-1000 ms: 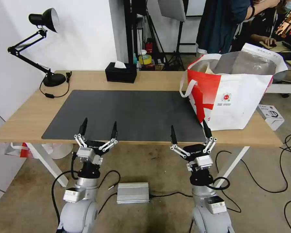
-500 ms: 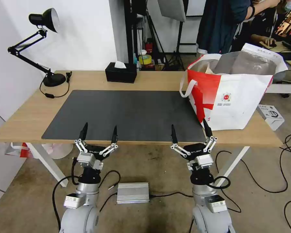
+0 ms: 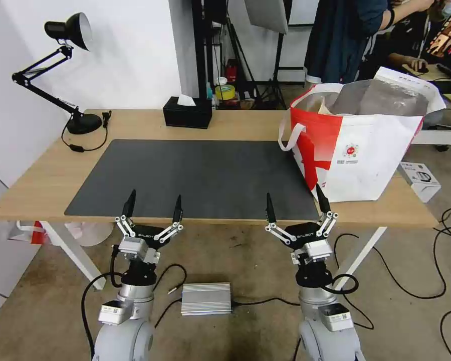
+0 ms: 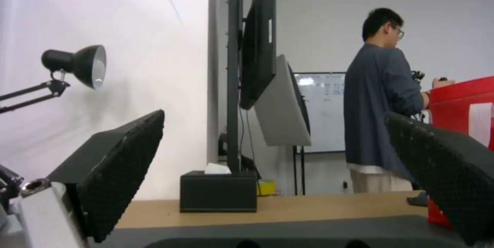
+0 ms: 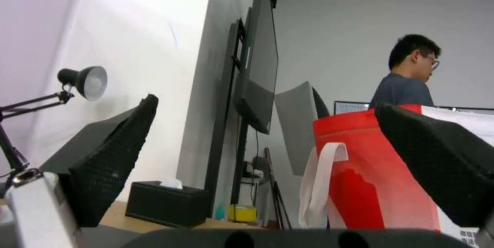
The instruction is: Pick up the trash from the table and place it into the takeout bag.
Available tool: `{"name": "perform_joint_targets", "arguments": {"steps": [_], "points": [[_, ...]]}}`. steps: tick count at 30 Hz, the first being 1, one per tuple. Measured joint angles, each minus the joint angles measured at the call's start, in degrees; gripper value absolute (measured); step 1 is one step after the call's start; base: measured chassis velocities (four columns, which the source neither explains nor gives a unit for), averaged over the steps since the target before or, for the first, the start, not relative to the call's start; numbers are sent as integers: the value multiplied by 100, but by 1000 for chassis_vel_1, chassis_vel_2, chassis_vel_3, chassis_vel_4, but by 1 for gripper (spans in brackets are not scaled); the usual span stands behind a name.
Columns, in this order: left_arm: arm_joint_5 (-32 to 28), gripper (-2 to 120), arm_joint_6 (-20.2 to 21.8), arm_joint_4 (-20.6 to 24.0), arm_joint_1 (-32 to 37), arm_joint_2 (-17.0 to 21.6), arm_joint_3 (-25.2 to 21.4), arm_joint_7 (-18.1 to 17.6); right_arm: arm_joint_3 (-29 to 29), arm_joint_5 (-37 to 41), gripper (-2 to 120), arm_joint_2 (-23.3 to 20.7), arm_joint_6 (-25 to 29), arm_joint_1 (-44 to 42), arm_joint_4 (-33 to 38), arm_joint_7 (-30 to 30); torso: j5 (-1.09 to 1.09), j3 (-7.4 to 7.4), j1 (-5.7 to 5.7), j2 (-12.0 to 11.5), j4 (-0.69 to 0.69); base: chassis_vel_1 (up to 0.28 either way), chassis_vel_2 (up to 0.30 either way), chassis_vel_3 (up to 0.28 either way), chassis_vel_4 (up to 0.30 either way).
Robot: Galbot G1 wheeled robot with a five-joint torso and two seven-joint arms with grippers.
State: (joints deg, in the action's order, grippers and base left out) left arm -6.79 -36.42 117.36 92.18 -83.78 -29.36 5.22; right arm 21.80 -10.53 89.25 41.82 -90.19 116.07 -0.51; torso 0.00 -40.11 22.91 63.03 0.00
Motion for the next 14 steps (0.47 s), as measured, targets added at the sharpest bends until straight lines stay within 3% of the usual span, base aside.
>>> {"name": "perform_joint_targets", "arguments": {"steps": [14], "points": [[-7, 100, 5, 65, 35, -3, -1, 14, 19, -3, 100, 1, 43, -61, 66, -34, 0, 0, 0, 0, 0, 0, 0, 0, 0]]}}
